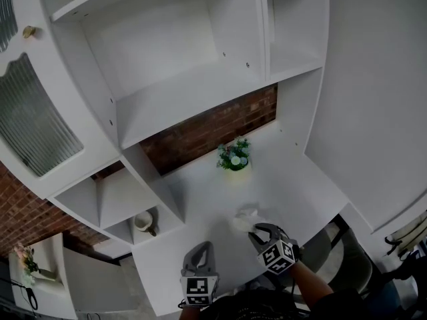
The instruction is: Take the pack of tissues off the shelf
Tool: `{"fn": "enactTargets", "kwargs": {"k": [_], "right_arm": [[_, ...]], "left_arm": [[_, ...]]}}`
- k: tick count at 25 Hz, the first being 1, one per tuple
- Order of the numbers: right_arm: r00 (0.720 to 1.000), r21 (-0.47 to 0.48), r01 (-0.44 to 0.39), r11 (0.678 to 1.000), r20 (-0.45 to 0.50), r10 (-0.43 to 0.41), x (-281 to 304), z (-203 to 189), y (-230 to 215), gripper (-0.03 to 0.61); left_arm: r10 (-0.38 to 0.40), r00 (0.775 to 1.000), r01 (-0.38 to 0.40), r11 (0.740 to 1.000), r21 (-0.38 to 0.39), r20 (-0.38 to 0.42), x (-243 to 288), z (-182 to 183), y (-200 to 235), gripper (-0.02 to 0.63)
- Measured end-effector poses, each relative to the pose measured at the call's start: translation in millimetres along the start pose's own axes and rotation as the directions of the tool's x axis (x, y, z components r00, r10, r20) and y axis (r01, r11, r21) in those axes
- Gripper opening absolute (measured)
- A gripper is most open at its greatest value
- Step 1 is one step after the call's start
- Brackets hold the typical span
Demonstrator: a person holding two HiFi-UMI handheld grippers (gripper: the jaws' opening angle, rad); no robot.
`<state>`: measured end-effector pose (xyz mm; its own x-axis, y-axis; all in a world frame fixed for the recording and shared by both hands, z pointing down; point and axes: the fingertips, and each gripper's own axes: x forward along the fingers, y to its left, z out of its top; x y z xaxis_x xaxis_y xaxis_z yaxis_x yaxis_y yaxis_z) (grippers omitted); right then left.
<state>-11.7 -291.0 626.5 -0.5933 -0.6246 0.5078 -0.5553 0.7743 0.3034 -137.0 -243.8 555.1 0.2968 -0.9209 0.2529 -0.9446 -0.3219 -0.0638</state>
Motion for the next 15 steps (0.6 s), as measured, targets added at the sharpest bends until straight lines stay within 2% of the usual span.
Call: {"fn": "enactTargets", "kwargs": {"k": [3, 8, 15], "right_arm": [[1.0, 0.008, -0.003, 1.0, -0.013, 0.003, 5, -5, 5, 0.107], [0.999, 0.018, -0.002, 1.0, -0.035, 0.003, 12, -15, 10, 0.107], [0.999, 0.028, -0.002, 1.0, -0.046, 0.003, 18, -23, 14, 0.109]], "left_arm": [[0.009, 1.0, -0.009, 1.0, 0.006, -0.003, -4, -1, 3, 0.011], [0.01, 1.0, -0.011, 1.0, -0.028, -0.001, -8, 0, 5, 0.012], [-0.003, 1.0, 0.003, 1.0, -0.019, -0.008, -7, -3, 4, 0.011]]}}
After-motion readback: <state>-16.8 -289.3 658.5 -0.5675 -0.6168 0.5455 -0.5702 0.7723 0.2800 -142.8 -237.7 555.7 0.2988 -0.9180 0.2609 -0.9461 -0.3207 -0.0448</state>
